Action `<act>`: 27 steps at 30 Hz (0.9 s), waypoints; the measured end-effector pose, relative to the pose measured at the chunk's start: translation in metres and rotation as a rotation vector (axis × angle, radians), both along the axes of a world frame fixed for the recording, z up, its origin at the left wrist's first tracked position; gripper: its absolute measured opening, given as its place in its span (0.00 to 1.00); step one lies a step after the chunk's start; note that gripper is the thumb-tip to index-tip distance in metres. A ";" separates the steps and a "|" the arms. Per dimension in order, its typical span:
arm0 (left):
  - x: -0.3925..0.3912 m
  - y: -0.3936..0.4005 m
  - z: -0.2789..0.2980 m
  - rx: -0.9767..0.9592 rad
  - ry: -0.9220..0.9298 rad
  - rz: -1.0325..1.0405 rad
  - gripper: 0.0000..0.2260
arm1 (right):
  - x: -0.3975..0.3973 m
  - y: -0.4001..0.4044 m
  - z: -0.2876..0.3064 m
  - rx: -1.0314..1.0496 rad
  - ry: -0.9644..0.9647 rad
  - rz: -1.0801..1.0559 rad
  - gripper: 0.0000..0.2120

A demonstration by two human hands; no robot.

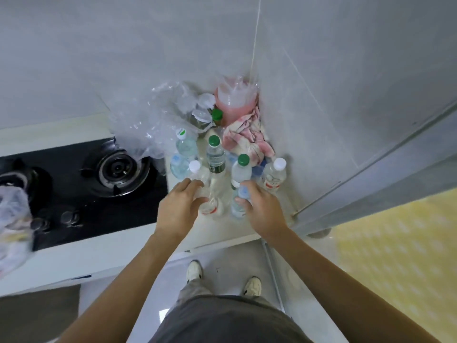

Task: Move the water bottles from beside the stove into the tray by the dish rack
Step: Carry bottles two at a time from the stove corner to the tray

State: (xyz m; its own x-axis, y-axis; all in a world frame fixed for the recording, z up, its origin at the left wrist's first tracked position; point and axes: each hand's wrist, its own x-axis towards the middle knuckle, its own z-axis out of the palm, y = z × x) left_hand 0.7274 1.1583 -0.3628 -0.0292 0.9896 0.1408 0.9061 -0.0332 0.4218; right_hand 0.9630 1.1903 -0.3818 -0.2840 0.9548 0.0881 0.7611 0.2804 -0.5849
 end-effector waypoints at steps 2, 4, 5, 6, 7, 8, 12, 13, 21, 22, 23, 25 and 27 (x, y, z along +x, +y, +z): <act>-0.009 -0.012 0.001 -0.012 0.003 0.047 0.13 | -0.018 0.001 0.007 -0.001 -0.029 0.091 0.14; -0.021 -0.025 0.002 -0.034 0.002 0.097 0.13 | -0.037 0.001 0.011 0.014 -0.037 0.165 0.14; -0.028 -0.031 0.002 -0.043 0.003 0.115 0.13 | -0.045 0.001 0.012 0.022 -0.036 0.200 0.14; -0.035 -0.038 0.001 -0.050 0.008 0.130 0.13 | -0.052 0.000 0.012 0.032 -0.032 0.235 0.14; -0.043 -0.044 0.001 -0.055 0.015 0.142 0.13 | -0.059 -0.001 0.011 0.039 -0.028 0.270 0.15; -0.050 -0.050 0.000 -0.058 0.020 0.154 0.13 | -0.064 -0.003 0.010 0.039 -0.023 0.301 0.17; -0.070 -0.066 -0.010 -0.012 0.000 0.200 0.15 | -0.079 -0.007 -0.004 -0.008 0.011 0.317 0.17; -0.072 -0.068 -0.015 0.010 -0.022 0.195 0.16 | -0.080 -0.008 -0.009 -0.026 0.040 0.296 0.18; -0.054 -0.078 -0.071 -0.106 -0.642 0.444 0.31 | -0.083 -0.009 -0.045 -0.335 0.194 0.080 0.32; -0.053 -0.078 -0.078 -0.134 -0.684 0.477 0.32 | -0.086 -0.010 -0.050 -0.359 0.211 0.049 0.31; -0.052 -0.077 -0.084 -0.162 -0.714 0.497 0.33 | -0.089 -0.010 -0.055 -0.378 0.230 0.017 0.31; -0.053 -0.074 -0.096 -0.208 -0.772 0.530 0.33 | -0.095 -0.011 -0.067 -0.413 0.266 -0.040 0.29; -0.057 -0.070 -0.104 -0.243 -0.780 0.545 0.32 | -0.101 -0.013 -0.078 -0.455 0.278 -0.087 0.29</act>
